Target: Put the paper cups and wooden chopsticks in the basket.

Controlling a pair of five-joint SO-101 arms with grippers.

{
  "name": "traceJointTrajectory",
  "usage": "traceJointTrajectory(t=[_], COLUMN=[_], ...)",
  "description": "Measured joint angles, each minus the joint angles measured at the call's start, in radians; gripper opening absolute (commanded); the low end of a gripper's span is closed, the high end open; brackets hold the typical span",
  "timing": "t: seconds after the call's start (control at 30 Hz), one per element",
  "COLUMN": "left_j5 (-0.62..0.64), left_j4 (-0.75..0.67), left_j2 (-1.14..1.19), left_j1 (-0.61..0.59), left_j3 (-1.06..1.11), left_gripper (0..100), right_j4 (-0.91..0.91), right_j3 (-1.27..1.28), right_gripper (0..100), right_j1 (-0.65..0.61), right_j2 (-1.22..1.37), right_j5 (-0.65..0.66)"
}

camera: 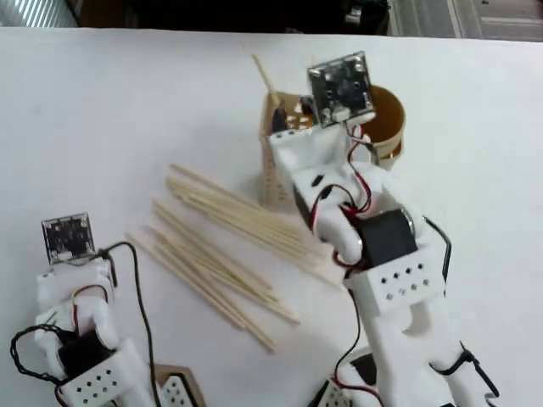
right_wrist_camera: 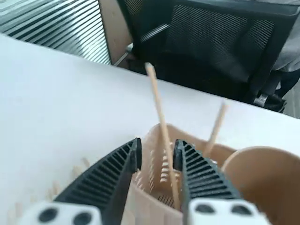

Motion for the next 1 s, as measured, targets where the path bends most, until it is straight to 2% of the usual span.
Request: traceJointTrajectory(t=[0.13, 0.33, 0.63, 0.77, 0.93, 1.0], left_j5=[0.0, 0.0, 0.0, 0.0, 0.0, 0.0], left_j4=[0.0, 0.0, 0.0, 0.0, 0.0, 0.0], left_j2=[0.0, 0.0, 0.0, 0.0, 0.0, 0.0], left_j1=[0.0, 0.0, 0.0, 0.0, 0.0, 0.0], left_j3=[0.0, 0.0, 0.0, 0.0, 0.0, 0.0], left_gripper=[20, 20, 20, 20, 20, 20], right_j4=[0.158, 0.272, 0.287, 0.287, 0.287, 0.287], right_j3=[-0.041, -0.046, -0.092, -0.18, -0.27, -0.285], right_gripper=[10.9, 11.1, 11.3, 11.3, 12.1, 16.2], right_j1=[-0.121, -0.255, -0.341, -0.339, -0.347, -0.351], right_j2=[0.002, 0.083, 0.574, 0.789, 0.954, 0.977], right_j5=[0.006, 0.031, 0.098, 0.106, 0.106, 0.106])
